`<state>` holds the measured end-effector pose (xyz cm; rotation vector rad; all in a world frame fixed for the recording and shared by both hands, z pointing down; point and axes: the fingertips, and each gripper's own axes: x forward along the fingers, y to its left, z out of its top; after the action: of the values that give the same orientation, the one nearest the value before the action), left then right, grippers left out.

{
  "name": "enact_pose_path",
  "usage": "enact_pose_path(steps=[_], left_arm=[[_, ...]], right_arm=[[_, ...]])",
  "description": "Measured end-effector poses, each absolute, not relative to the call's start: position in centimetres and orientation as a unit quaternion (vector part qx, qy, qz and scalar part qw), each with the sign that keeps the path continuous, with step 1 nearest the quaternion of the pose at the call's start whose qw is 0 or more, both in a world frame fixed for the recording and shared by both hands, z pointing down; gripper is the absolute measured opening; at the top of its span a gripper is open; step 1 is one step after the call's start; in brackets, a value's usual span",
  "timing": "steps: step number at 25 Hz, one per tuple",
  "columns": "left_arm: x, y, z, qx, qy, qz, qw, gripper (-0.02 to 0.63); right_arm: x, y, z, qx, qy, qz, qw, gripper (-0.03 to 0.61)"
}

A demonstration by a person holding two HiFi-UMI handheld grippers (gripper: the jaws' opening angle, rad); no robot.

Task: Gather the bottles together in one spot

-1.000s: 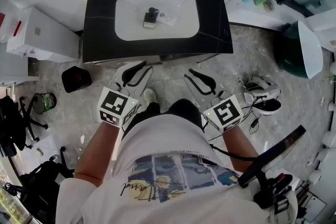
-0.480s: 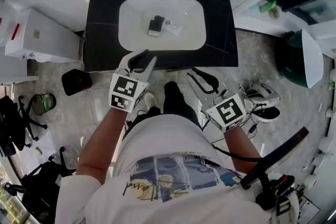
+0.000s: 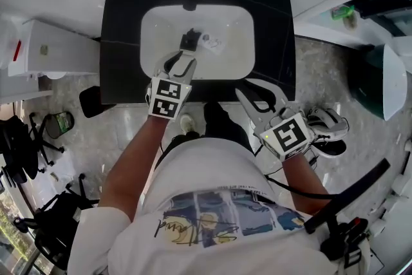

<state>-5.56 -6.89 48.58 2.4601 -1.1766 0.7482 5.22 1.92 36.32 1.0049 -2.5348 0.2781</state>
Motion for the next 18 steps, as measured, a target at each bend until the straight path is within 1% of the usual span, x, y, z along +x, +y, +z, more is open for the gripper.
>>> enact_pose_path(steps=[9, 18], left_arm=[[-4.6, -12.3, 55.1, 0.830, -0.423, 0.316, 0.178, 0.209], [-4.7, -15.2, 60.3, 0.822, -0.404, 0.355, 0.186, 0.247]], right_arm=[[8.7, -2.8, 38.5, 0.356, -0.902, 0.126, 0.211, 0.077], [10.9, -4.7, 40.1, 0.354, -0.895, 0.150, 0.228, 0.077]])
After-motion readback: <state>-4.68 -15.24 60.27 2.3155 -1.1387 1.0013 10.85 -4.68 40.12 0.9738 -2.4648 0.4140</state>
